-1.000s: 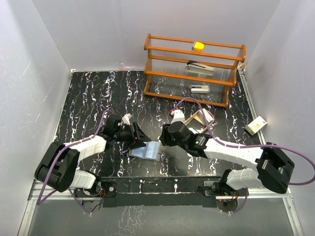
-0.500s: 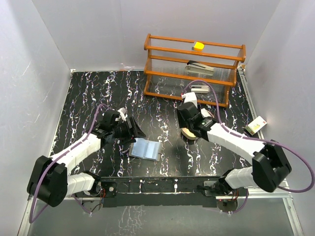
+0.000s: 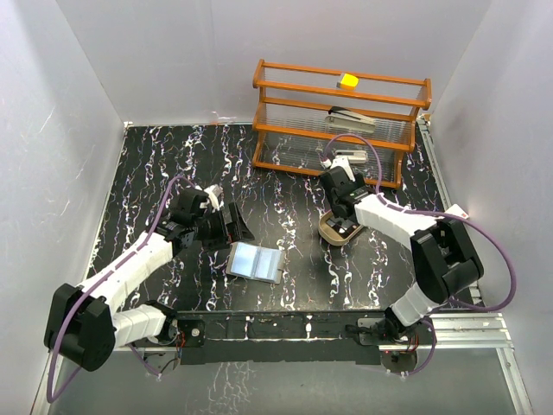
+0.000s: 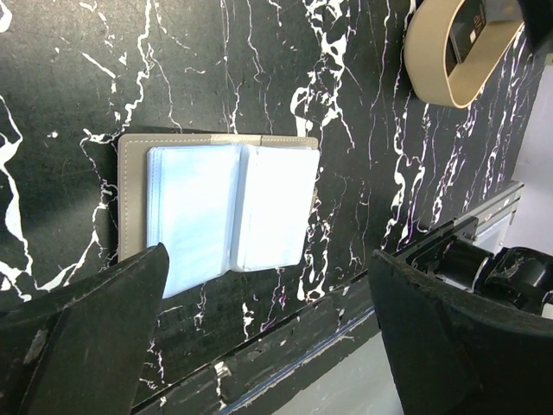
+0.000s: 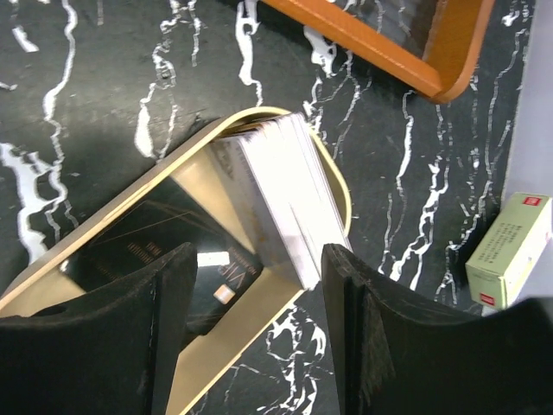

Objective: Put the credit cards into the card holder
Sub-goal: Adjust the card holder at the center of the board.

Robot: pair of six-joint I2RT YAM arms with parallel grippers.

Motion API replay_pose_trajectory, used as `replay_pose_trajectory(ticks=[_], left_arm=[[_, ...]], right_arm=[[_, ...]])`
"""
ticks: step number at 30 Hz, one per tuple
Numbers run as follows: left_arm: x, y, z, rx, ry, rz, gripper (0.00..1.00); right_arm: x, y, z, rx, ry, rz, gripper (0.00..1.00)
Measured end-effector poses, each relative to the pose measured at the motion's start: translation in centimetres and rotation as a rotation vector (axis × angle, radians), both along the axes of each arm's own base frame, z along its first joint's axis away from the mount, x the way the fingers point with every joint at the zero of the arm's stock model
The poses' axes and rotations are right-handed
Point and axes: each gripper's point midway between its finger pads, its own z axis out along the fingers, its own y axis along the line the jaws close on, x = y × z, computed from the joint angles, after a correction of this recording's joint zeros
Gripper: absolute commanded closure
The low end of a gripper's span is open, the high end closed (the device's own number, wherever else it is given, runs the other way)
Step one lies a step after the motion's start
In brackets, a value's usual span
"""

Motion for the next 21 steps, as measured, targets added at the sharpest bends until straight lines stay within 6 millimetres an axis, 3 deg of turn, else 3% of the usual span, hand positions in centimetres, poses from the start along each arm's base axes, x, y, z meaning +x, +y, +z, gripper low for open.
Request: replay_pose_trajectory(ticks=[12, 21], left_arm=[[-1.1, 1.0, -1.3, 0.066, 0.034, -0.032, 0.01], [-1.8, 1.3, -4.0, 0.111, 0.126, -0.045, 0.01]], right_arm=[[1.1, -1.8, -0.6, -0.152, 0.064, -0.012, 0.42], [0.9, -2.6, -1.8, -0.215, 0.105, -0.018, 0.51]])
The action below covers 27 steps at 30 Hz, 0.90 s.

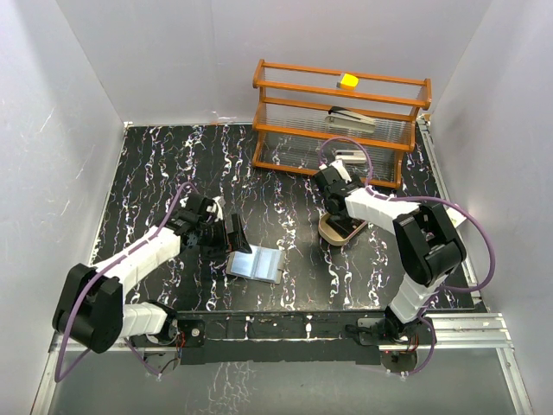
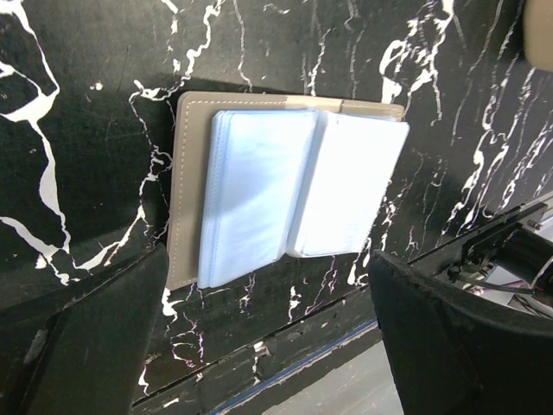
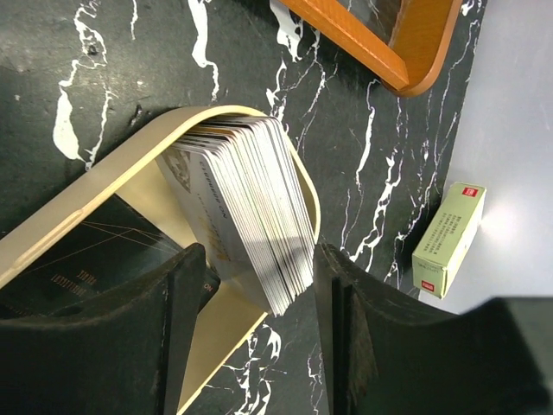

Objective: Put the credit cards into the card holder
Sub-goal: Adjust the card holder at the center of the board.

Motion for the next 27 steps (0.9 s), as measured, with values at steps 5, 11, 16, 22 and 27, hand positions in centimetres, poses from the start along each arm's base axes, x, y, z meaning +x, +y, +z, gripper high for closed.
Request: replay_pose_trajectory(ticks=[5, 11, 16, 22, 27], left_arm=[[-0.5, 0.1, -1.1, 0.007, 0.036, 0.001, 0.01], [-0.7, 0.2, -1.7, 0.008, 0.047, 0.014, 0.02], [-1.4, 0.5, -3.1, 0.019, 0.089, 0.030, 0.05], [-1.4, 0.1, -3.2, -0.004, 0.092, 0.040, 0.11], [-1.5, -0.2, -3.3, -0.025, 0.097, 0.042, 0.14]], right_arm=[[-0.2, -0.6, 0.2, -0.036, 0.004, -0.009, 0.60], [-0.2, -0.7, 0.5, -0.046, 0.005, -0.008, 0.68], [-0.2, -0.7, 0.7, -0.043, 0.001, -0.005, 0.72], [-0.2, -0.7, 1.2, -0.036, -0.010, -0.003, 0.78], [-0.2, -0.5, 1.5, -0.032, -0.005, 0.001, 0.86]])
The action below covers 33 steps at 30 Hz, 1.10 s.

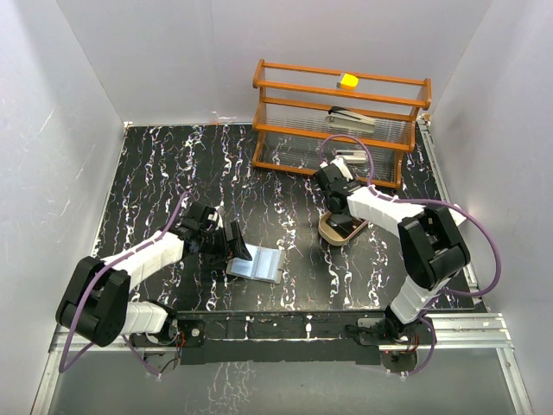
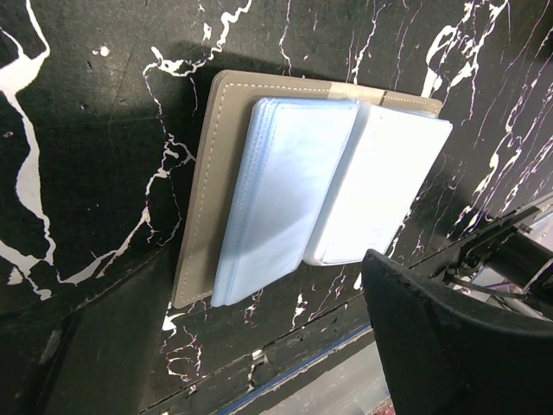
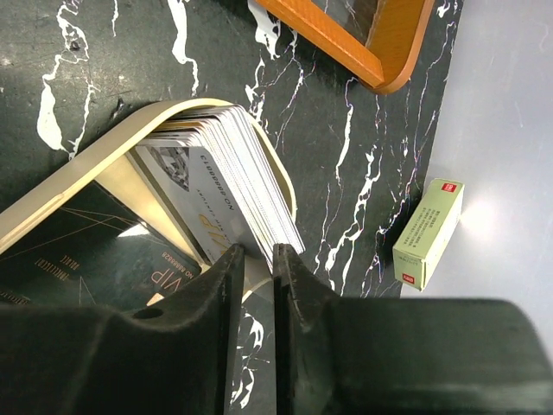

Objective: Put the credit cards into the card holder
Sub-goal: Adjust the card holder at the center of the board.

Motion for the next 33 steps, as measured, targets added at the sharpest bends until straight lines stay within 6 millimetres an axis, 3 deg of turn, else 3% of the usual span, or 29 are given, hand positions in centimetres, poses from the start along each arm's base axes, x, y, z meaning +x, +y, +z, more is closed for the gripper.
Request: replay_pose_trajectory(ticks=[7, 13, 21, 27, 33], left_arm=[[-0.4, -0.2, -0.1, -0.022, 0.013, 0.009, 0.26], [-1.1, -0.4, -0.2, -0.052, 0.037, 0.017, 0.36], [-1.9, -1.3, 0.0, -0.126, 0.062, 0.022, 0.45], [-2.4, -1.5, 0.1, -0.156, 0.079, 0.026, 0.47], [-2.2, -1.7, 0.2, -0.163, 0.069, 0.023, 0.48]], right_arm=[[-0.4, 0.5, 0.3, 0.035, 0.021, 0.011, 1.00], [-1.1, 1.9, 1.2, 0.150, 0.040, 0.038, 1.00], [-3.1, 3.6, 4.3, 0.333, 0.019, 0.069, 1.00], [-4.6, 6.1, 7.5, 0.549, -0.039, 0.108, 1.00], [-6.4, 10.1, 9.7, 0.838, -0.050, 0.157, 1.00]])
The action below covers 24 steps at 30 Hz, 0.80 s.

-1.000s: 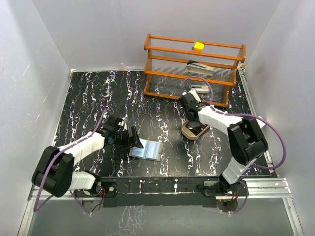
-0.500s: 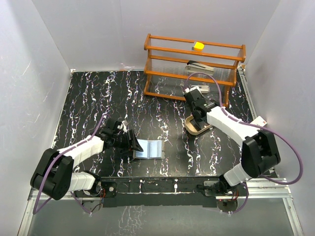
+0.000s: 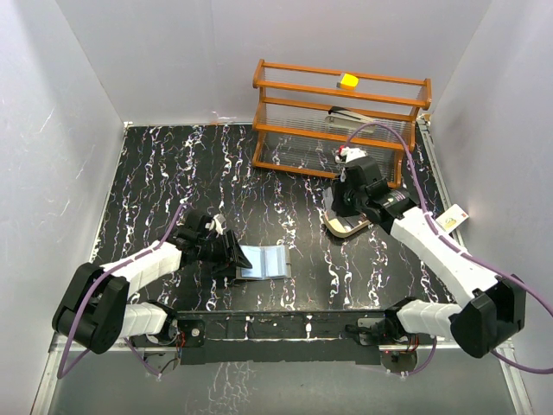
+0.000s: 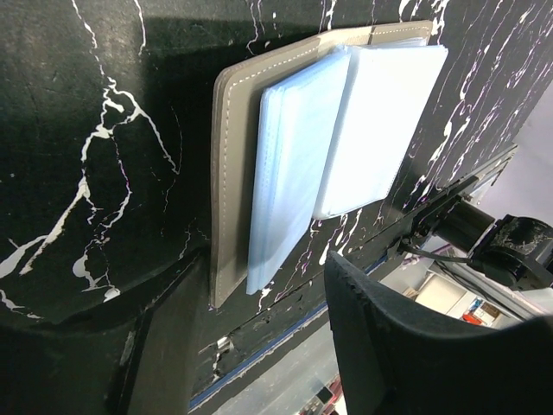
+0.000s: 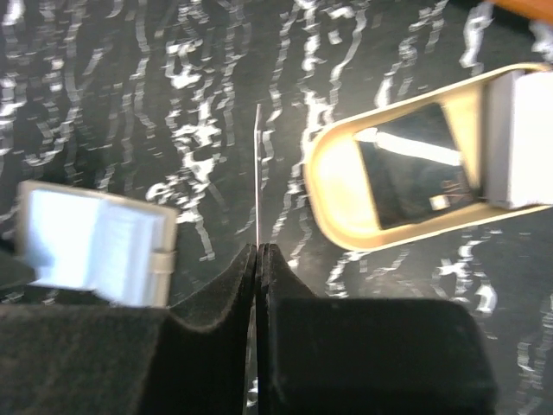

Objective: Put the credit cards into the card holder
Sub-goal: Adjust the card holder at the center of the board, then insert the credit card into the card holder.

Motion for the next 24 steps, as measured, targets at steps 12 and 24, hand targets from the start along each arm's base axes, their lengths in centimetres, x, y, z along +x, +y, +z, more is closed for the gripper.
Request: replay_pose_trajectory(ticks=[12, 24], left_arm=[[-0.1, 1.2, -0.5, 0.071, -0.011, 0.025, 0.49], [0.6, 2.1, -0.9, 0.129, -0.032, 0.080, 0.67]], right_arm=[[-5.2, 6.6, -2.4, 0.433, 0.135, 0.041, 1.00], [-7.7, 12.9, -3.2, 0.600, 0.195, 0.110, 1.00]])
